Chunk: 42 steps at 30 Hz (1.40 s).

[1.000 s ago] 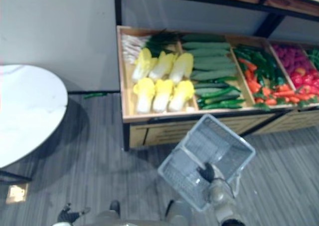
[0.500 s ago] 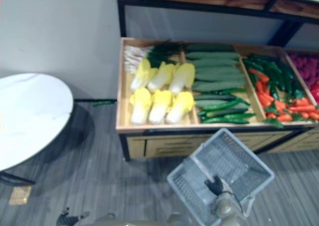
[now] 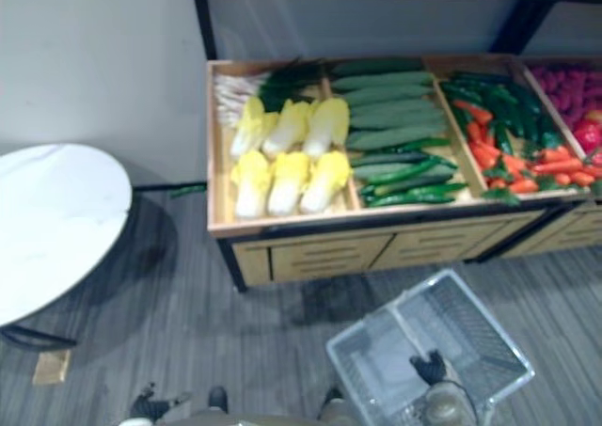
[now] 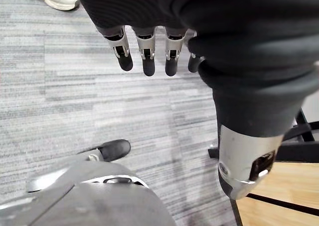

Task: Pick vegetable in the basket

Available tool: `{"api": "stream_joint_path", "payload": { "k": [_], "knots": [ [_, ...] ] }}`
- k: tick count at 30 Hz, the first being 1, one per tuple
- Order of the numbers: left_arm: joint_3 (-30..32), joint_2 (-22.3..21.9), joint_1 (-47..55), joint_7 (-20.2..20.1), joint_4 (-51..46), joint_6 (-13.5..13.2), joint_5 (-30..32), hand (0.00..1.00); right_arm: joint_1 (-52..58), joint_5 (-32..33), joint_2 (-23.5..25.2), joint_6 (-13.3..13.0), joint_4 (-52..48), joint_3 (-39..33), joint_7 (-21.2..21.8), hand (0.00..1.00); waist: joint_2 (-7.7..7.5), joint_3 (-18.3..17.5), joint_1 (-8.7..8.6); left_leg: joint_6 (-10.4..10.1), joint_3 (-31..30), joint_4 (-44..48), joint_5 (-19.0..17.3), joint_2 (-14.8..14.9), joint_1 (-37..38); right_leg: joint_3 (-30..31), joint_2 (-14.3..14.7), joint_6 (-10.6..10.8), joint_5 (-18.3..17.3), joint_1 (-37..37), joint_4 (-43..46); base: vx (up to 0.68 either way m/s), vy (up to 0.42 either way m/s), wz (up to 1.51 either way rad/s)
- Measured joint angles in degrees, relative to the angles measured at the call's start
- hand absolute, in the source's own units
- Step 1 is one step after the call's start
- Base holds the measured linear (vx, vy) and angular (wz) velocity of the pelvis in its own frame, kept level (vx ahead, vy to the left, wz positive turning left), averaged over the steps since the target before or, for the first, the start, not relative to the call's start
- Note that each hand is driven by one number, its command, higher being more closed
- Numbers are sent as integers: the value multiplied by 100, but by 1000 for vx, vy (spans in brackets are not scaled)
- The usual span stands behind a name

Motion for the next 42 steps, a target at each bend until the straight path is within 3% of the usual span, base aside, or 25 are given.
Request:
{"api": "stream_joint_path", "payload": {
  "k": [6,9,14,17,19,25,32,39,42],
  "knots": [
    [28,29,7,1,207,-7,175,0,-107,207,-104,86,526,-361,-6,100,87,-9,-51,7,349,-1,-56,-12,206,326,32,-13,146,17,-117,4,25,-29],
    [52,29,-28,1,204,-13,207,0,-126,241,-105,98,702,-558,-1,100,139,-41,-157,7,326,-1,-56,0,205,283,35,-13,147,45,-122,52,10,2],
    [247,30,-128,25,169,-10,199,0,-150,353,-124,143,915,-721,0,100,166,-51,-153,-7,330,-3,-87,13,244,256,48,-13,146,100,-221,19,0,2],
    [234,16,-107,108,-337,-18,201,0,-141,413,-124,156,962,-725,-8,100,167,-52,-142,-5,307,-3,-102,8,211,224,42,-12,146,103,-263,24,5,5],
    [223,3,-106,192,-1160,-93,211,0,-144,462,-107,154,1087,-818,-38,100,171,-55,-143,-1,165,-2,-98,-12,114,87,15,-7,149,131,-298,53,8,28],
    [259,-60,-246,843,-2699,-395,224,0,-115,504,108,119,1127,-991,-229,100,180,-58,-143,2,31,33,-96,-33,93,-101,10,-8,150,305,-381,94,4,17],
    [525,-208,-921,1654,-3808,-457,212,0,-136,506,211,26,1111,-802,-265,100,181,-58,-153,4,6,30,-91,15,91,-183,16,-8,151,382,-433,23,-1,6],
    [544,88,-1746,1977,-4040,-457,189,0,-186,447,201,24,775,-182,-310,100,182,-45,-178,7,178,-2,-86,58,-28,-34,82,-24,161,128,-417,-14,-2,-11],
    [582,156,-1921,2078,-4038,-450,126,0,-262,402,199,6,657,30,-285,100,179,-33,-309,6,222,2,-86,74,-72,1,113,-55,183,66,-422,40,-6,-10]
  ]
}}
